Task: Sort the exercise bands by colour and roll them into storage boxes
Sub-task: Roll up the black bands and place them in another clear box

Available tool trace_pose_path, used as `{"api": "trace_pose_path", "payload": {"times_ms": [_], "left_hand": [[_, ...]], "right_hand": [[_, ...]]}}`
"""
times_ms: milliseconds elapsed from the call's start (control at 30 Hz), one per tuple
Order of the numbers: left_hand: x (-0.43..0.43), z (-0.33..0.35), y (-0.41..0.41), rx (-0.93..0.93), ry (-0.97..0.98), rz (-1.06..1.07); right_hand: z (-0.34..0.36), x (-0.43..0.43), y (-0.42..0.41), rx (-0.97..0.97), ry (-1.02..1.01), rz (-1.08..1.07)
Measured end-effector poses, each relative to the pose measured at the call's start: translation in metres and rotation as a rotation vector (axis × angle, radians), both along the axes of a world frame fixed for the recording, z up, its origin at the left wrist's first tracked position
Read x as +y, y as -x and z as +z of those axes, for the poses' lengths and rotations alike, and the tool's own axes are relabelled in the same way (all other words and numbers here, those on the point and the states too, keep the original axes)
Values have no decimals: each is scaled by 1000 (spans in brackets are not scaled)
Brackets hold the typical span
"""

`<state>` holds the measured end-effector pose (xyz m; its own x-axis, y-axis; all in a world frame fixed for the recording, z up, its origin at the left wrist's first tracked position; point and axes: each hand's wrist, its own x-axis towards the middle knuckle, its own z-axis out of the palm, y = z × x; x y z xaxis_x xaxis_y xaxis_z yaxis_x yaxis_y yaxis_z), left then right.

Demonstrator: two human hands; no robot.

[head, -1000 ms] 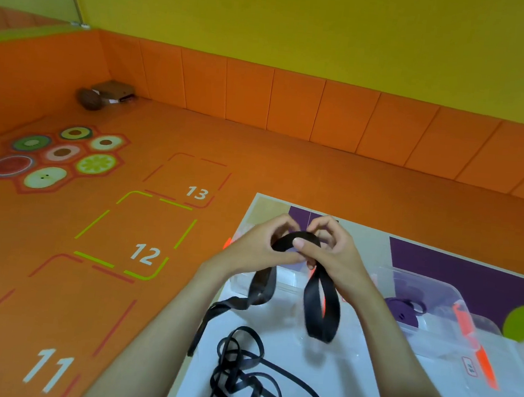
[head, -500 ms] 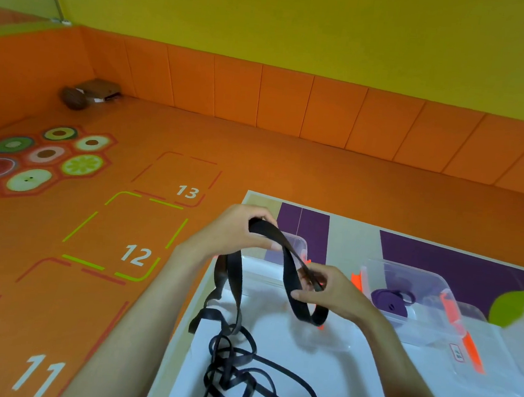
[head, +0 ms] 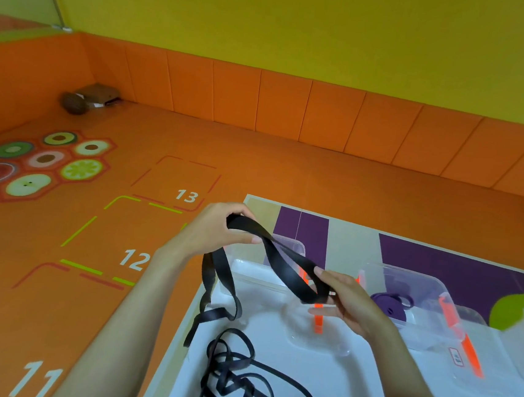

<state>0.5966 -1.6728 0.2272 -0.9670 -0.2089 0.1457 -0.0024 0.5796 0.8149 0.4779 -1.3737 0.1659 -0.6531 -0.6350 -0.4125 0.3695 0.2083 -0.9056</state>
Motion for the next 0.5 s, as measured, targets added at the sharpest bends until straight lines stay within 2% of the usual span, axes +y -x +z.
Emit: {"api": "trace_pose_path", "payload": {"times_ms": [67, 167, 233, 367, 500], "left_hand": [[0, -1, 0, 4, -17, 3], [-3, -3, -1, -12, -46, 29], [-7, -4, -2, -60, -66, 28], [-12, -12, -4, -186, -90, -55], [-9, -22, -5, -177, -169, -71]], "right_hand": [[1, 1, -1, -66, 73, -10], [0, 3, 3, -191, 285, -124], [0, 6, 7, -209, 367, -210], [7, 8, 15, -152, 386, -355], [26, 5, 19, -27, 307, -372]]}}
